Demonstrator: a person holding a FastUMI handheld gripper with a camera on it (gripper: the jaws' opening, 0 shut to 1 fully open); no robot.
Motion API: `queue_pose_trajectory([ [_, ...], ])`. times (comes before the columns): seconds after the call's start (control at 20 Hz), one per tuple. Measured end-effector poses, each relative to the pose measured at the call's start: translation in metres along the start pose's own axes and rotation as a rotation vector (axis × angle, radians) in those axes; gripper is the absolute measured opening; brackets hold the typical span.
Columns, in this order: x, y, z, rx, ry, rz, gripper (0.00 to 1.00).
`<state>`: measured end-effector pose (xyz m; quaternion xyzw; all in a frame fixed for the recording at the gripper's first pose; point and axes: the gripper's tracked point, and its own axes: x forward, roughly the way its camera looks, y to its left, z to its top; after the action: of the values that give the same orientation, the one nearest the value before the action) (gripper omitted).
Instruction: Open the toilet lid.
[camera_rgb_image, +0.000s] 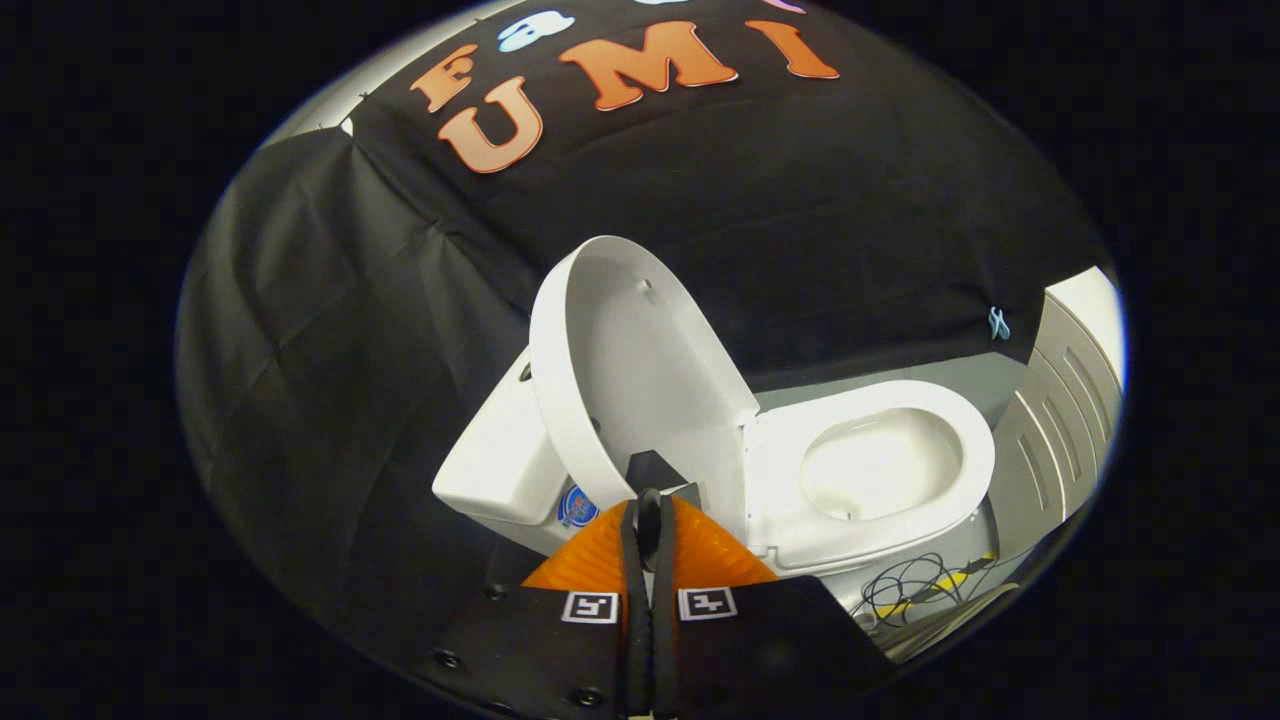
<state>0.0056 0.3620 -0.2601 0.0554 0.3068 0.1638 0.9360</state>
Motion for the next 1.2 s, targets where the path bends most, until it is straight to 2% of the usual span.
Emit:
queue_pose_trajectory([
  [0.45, 0.01, 0.023, -0.007, -0.122, -0.012, -0.026, 0.08],
  [0.7, 0.007, 0.027, -0.005, -0.24, -0.034, -0.047, 0.09],
  [0.8, 0.006, 0.025, -0.012, -0.238, -0.027, -0.037, 0.2],
  [0.85, 0.004, 0.022, -0.007, -0.247, -0.041, -0.049, 0.3],
  [0.95, -0.007, 0.018, 0.008, -0.246, -0.07, -0.037, 0.65],
  [1.0, -0.012, 0.015, 0.014, -0.237, -0.077, -0.023, 0.69],
  [1.05, -0.019, 0.014, 0.025, -0.217, -0.113, -0.007, 0.8],
  [1.2, -0.046, 0.001, 0.067, -0.183, -0.215, 0.004, 0.99],
])
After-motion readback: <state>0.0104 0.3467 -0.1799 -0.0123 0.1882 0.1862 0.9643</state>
